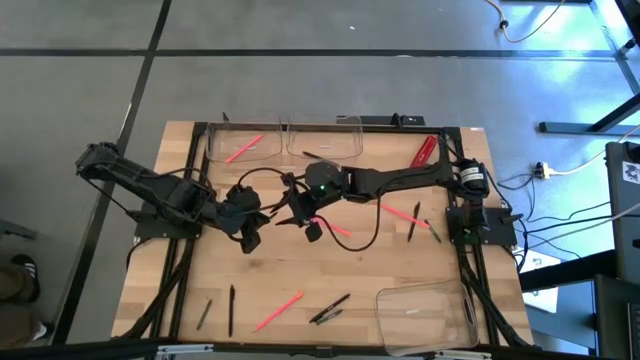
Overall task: Sort crayons/erasers/pens/pencils in bins
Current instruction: Put the green crayon into the bottom transparent bin
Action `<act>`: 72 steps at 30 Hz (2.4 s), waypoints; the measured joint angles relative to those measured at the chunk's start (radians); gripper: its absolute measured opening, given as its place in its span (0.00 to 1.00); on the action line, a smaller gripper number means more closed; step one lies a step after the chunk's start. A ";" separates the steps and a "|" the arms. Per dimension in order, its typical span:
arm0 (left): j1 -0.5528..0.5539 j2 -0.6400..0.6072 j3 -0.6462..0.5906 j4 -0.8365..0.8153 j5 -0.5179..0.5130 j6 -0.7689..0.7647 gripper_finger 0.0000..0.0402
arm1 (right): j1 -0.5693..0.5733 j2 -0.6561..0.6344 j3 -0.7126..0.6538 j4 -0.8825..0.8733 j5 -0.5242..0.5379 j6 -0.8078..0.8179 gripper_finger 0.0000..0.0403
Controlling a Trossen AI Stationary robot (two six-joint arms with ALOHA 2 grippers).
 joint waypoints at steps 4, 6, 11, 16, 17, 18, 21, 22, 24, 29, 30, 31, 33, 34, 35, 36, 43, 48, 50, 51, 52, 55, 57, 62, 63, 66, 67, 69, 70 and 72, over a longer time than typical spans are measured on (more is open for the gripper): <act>0.000 0.000 0.000 0.000 0.000 0.000 0.03 | 0.000 0.010 0.000 0.004 0.000 0.000 0.39; 0.000 0.000 0.000 -0.001 0.000 0.000 0.03 | 0.000 0.012 0.000 0.001 0.001 0.000 0.39; 0.000 0.000 0.000 0.000 0.000 0.000 0.03 | 0.000 0.012 0.000 0.005 0.019 0.000 0.39; 0.000 0.000 0.000 0.000 0.000 0.000 0.03 | -0.006 0.012 0.000 0.019 0.019 0.000 0.39; 0.000 0.000 0.000 0.000 0.000 0.000 0.03 | -0.009 0.012 0.000 0.017 0.019 0.000 0.39; 0.000 0.000 0.000 0.000 0.000 0.000 0.03 | -0.011 0.012 0.000 0.018 0.019 0.000 0.38; 0.000 0.000 0.000 0.000 0.000 0.000 0.03 | -0.017 0.012 0.000 0.022 0.019 0.000 0.34; 0.000 0.000 0.000 0.000 0.000 0.000 0.03 | -0.018 0.012 0.000 0.022 0.019 0.000 0.33; 0.000 0.000 0.000 0.000 -0.001 0.000 0.03 | -0.019 0.012 0.000 0.021 0.018 0.000 0.29; 0.000 0.000 0.000 -0.001 -0.001 0.000 0.03 | -0.019 0.012 0.000 0.021 0.011 0.000 0.22; 0.000 0.000 0.000 -0.001 -0.001 0.000 0.03 | -0.019 0.012 0.000 0.021 0.010 0.000 0.21; 0.000 0.000 0.000 -0.001 0.000 0.000 0.03 | -0.019 0.012 0.000 0.021 0.009 0.000 0.20; 0.000 0.000 0.000 -0.001 -0.001 0.000 0.03 | -0.019 0.012 0.000 0.021 0.008 0.000 0.18; 0.000 0.000 0.001 -0.001 -0.001 0.000 0.03 | -0.019 0.012 0.000 0.021 0.008 0.000 0.18; 0.000 0.000 0.000 -0.001 -0.001 0.000 0.03 | -0.019 0.012 0.000 0.020 0.008 0.000 0.17; 0.000 0.000 0.000 -0.001 -0.001 0.000 0.03 | -0.019 0.012 0.000 0.020 0.007 0.000 0.16; 0.000 0.000 0.001 -0.002 0.000 0.001 0.03 | -0.019 0.012 0.000 0.019 0.006 0.000 0.12; 0.000 0.000 0.000 -0.002 0.000 -0.001 0.03 | -0.019 0.011 0.000 0.019 0.006 0.000 0.12; 0.000 0.000 0.001 -0.002 0.000 -0.001 0.04 | -0.019 0.011 0.000 0.019 0.006 0.000 0.12; 0.000 0.000 0.000 -0.002 0.001 -0.002 0.04 | -0.019 0.011 0.000 0.019 0.006 0.000 0.12; 0.000 0.000 0.000 -0.002 0.002 -0.002 0.05 | -0.019 0.011 0.000 0.019 0.006 0.000 0.12; 0.000 0.000 0.000 -0.002 0.001 -0.004 0.10 | -0.019 0.011 0.000 0.021 0.006 0.000 0.12; 0.000 0.000 0.000 -0.001 0.001 -0.004 0.14 | -0.019 0.011 0.000 0.022 0.007 0.000 0.12; 0.000 0.000 0.000 0.002 0.001 -0.004 0.22 | -0.019 0.011 0.000 0.022 0.009 0.000 0.12; 0.000 0.000 0.000 0.002 0.001 -0.004 0.23 | -0.019 0.011 0.000 0.022 0.010 0.000 0.12; 0.000 0.000 0.001 -0.011 0.016 0.008 0.24 | -0.020 0.011 0.000 0.021 0.011 0.000 0.12; 0.000 -0.002 0.000 -0.024 0.026 0.008 0.23 | -0.022 0.011 0.000 0.021 0.011 0.000 0.12; 0.000 -0.014 0.000 -0.056 0.037 0.003 0.23 | -0.025 0.008 0.004 0.005 0.012 0.003 0.12; 0.000 -0.020 0.001 -0.075 0.036 -0.003 0.23 | -0.025 0.007 0.011 -0.013 0.014 0.003 0.12; 0.000 -0.037 0.000 -0.120 0.039 -0.005 0.23 | -0.026 0.006 0.033 -0.059 0.015 0.003 0.12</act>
